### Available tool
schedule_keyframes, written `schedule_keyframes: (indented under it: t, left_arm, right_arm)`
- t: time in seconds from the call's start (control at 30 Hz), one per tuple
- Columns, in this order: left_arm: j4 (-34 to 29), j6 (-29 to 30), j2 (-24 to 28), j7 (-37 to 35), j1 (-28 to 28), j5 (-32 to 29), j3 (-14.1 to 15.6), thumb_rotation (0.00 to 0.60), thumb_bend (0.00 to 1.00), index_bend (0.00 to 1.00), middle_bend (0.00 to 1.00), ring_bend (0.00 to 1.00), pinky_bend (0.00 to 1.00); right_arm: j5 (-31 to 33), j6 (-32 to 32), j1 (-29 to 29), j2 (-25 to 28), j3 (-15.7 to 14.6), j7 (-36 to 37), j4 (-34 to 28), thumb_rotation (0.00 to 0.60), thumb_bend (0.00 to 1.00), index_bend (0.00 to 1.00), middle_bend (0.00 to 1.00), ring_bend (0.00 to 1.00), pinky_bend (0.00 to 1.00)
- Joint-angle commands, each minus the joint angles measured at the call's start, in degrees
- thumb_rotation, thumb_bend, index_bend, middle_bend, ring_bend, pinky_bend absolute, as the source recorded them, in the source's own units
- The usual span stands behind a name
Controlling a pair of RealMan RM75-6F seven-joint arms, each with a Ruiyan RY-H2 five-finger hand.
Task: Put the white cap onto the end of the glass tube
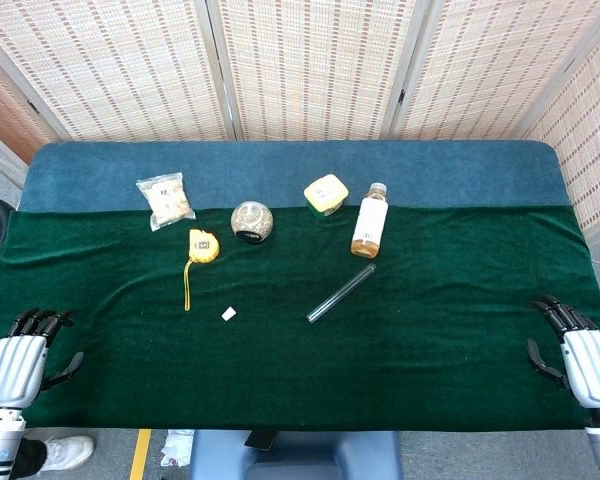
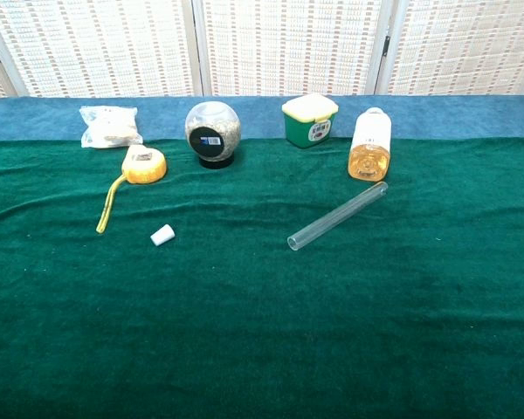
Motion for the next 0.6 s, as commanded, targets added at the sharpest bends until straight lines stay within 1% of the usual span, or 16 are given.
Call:
schedule_keyframes:
  t: [0.03, 0.6]
  left_arm:
    - [0.1, -0.2, -0.1, 0.1, 0.0, -0.1, -0.1, 0.6, 0.36, 0.27, 0.39, 0.24, 0.17]
    - [0.2, -0.1, -0.1, -0.9, 0.4, 0.8, -0.4, 0.6, 0.36, 0.27, 0.39, 0.24, 0.17]
  right_arm:
    - [-0.1, -0.2, 0.0, -0.1, 0.2, 0.0, 0.1, 0.6, 0.53, 0.24, 0.24, 0.26, 0.34]
    - [-1.0, -0.1, -0.7, -0.3, 0.7, 0.9, 0.5, 0.6, 0.53, 0.24, 0.24, 0.27, 0.34]
